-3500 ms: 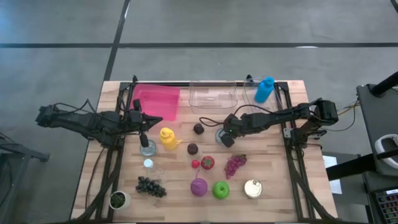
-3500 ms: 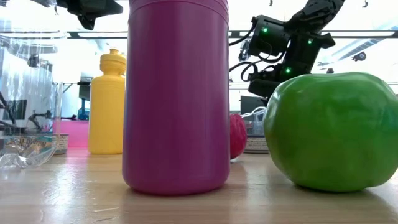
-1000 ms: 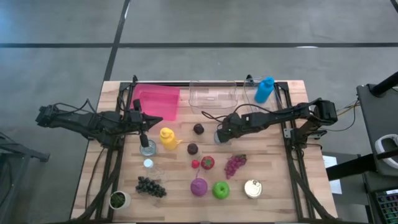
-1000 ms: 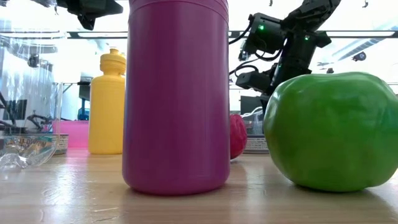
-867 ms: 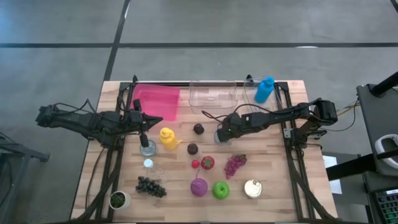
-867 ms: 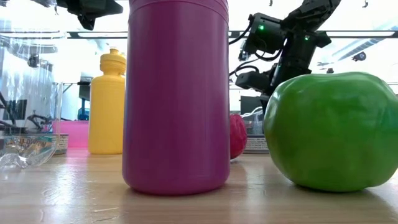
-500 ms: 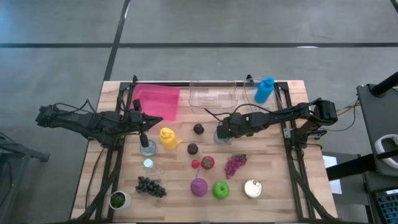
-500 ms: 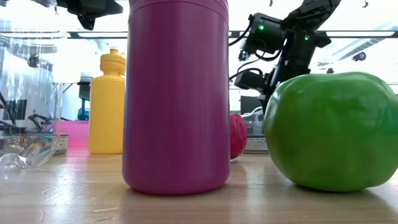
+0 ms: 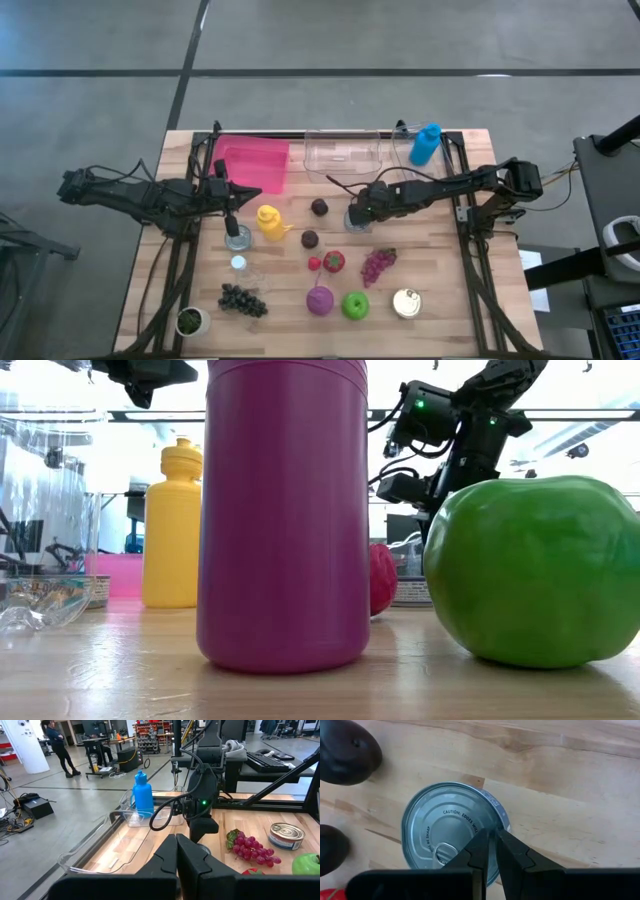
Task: Pick & Place Food Item
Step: Put the dark blue tuna can into the left transparent bin
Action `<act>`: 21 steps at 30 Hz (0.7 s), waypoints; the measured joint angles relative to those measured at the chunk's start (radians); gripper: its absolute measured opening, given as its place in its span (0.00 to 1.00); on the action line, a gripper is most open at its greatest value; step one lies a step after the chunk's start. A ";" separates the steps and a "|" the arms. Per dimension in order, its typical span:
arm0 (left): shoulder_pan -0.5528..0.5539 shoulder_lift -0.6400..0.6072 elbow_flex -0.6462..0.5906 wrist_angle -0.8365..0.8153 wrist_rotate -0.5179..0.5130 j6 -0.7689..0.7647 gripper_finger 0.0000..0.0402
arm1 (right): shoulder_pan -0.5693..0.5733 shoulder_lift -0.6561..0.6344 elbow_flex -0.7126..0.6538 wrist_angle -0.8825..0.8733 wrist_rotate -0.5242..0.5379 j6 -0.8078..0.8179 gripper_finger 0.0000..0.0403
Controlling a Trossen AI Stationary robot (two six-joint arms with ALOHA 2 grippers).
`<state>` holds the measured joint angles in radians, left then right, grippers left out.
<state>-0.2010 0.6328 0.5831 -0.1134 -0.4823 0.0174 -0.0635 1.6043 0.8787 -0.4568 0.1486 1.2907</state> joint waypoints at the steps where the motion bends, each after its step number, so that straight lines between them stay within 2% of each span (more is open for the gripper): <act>1: 0.000 0.000 0.000 0.000 0.000 0.000 0.00 | 0.000 0.000 0.000 0.000 0.000 0.000 0.08; 9: 0.000 0.000 0.000 0.000 0.000 0.000 0.00 | 0.000 0.000 0.000 0.009 0.000 0.000 0.08; 14: 0.000 0.000 0.000 0.000 0.000 -0.004 0.00 | 0.000 0.000 0.000 0.075 0.030 0.007 0.08; 21: 0.000 0.000 0.000 -0.007 0.000 -0.016 0.00 | 0.000 -0.008 0.000 0.082 0.038 -0.056 0.08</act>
<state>-0.2011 0.6331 0.5831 -0.1207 -0.4824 0.0017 -0.0631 1.5966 0.8783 -0.3746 0.1871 1.2345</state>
